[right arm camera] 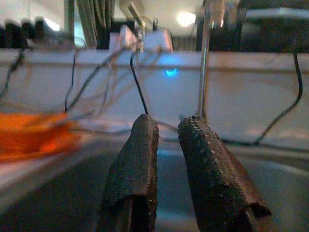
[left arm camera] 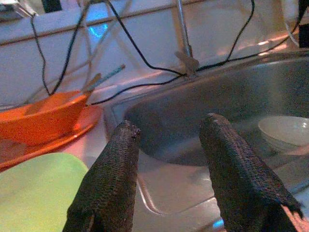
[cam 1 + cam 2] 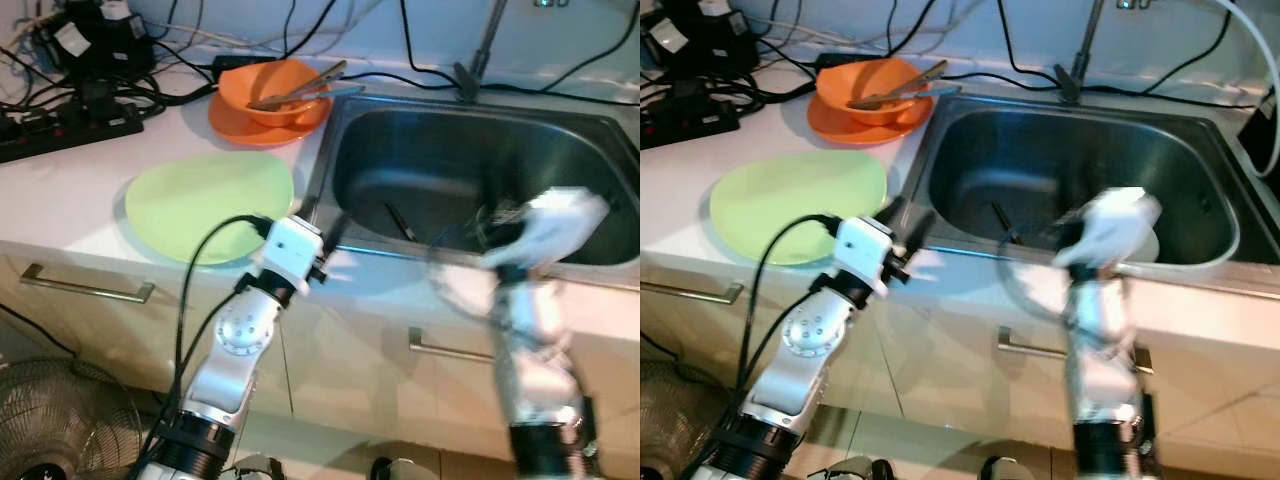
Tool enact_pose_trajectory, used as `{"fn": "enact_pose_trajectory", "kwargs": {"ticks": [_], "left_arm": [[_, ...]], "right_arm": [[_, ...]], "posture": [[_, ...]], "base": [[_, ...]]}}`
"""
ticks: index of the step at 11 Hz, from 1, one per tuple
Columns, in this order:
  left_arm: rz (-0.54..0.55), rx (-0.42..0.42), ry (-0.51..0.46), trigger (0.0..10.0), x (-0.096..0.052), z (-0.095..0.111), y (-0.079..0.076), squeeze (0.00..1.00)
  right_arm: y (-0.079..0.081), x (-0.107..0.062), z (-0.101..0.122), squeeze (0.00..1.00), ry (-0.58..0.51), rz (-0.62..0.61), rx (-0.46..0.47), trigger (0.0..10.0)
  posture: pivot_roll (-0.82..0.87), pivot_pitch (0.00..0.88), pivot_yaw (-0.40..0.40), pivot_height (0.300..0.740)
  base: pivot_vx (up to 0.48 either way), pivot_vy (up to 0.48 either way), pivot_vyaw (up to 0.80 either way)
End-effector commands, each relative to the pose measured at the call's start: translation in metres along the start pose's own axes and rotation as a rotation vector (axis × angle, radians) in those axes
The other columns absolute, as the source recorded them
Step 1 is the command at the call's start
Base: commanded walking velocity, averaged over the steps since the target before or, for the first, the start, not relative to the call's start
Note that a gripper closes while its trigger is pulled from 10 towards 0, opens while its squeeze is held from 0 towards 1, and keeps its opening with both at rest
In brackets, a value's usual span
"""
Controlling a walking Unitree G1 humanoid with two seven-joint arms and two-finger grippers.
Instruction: Kitchen organization
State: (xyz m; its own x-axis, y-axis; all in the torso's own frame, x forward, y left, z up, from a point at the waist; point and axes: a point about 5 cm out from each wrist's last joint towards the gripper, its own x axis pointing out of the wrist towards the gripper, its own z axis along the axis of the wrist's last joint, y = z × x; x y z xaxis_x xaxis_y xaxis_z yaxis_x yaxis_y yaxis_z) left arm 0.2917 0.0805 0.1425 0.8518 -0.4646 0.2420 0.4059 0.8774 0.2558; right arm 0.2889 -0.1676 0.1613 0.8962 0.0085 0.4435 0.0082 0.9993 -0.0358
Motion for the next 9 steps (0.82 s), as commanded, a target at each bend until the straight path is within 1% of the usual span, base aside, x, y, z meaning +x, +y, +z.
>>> {"fn": "enact_pose_trajectory", "kwargs": {"ticks": [1, 2, 3, 6, 7, 8, 9], "left_arm": [[0.042, 0.004, 0.000, 10.0, -0.002, -0.002, 0.006, 0.00], [0.067, 0.005, -0.003, 10.0, -0.002, -0.002, 0.008, 0.00], [0.083, 0.009, -0.007, 10.0, -0.003, -0.002, 0.011, 0.00], [0.133, -0.002, -0.025, 10.0, -0.002, 0.001, 0.017, 0.00], [0.155, -0.002, -0.031, 10.0, 0.000, 0.004, 0.022, 0.00], [0.165, 0.010, -0.049, 10.0, 0.005, 0.013, 0.028, 0.00], [0.192, 0.035, -0.073, 10.0, 0.011, 0.026, 0.041, 0.00]], "right_arm": [[-0.002, 0.000, 0.003, 0.00, -0.020, -0.030, -0.021, 10.0], [-0.005, -0.001, -0.001, 0.00, -0.013, -0.061, -0.041, 10.0], [-0.008, -0.003, -0.006, 0.00, 0.002, -0.098, -0.038, 10.0], [-0.007, -0.004, -0.007, 0.00, -0.006, -0.104, -0.054, 10.0], [-0.006, -0.004, -0.011, 0.00, 0.009, -0.107, -0.047, 10.0], [-0.005, -0.004, -0.012, 0.00, 0.015, -0.104, -0.043, 10.0], [-0.002, -0.004, -0.013, 0.00, 0.019, -0.094, -0.040, 10.0]], "posture": [[0.03, 0.068, 0.008, 0.740], [0.04, 0.065, 0.007, 0.740], [0.04, 0.066, 0.010, 0.740], [0.04, 0.068, 0.014, 0.740], [0.04, 0.068, 0.013, 0.740], [0.05, 0.070, 0.013, 0.740], [0.05, 0.071, 0.014, 0.740]], "base": [[0.000, 0.000, 0.00], [0.000, 0.000, 0.00], [0.000, 0.000, 0.00], [0.000, 0.000, 0.00], [0.000, 0.000, 0.00], [0.000, 0.000, 0.00], [0.000, 0.000, 0.00]]}}
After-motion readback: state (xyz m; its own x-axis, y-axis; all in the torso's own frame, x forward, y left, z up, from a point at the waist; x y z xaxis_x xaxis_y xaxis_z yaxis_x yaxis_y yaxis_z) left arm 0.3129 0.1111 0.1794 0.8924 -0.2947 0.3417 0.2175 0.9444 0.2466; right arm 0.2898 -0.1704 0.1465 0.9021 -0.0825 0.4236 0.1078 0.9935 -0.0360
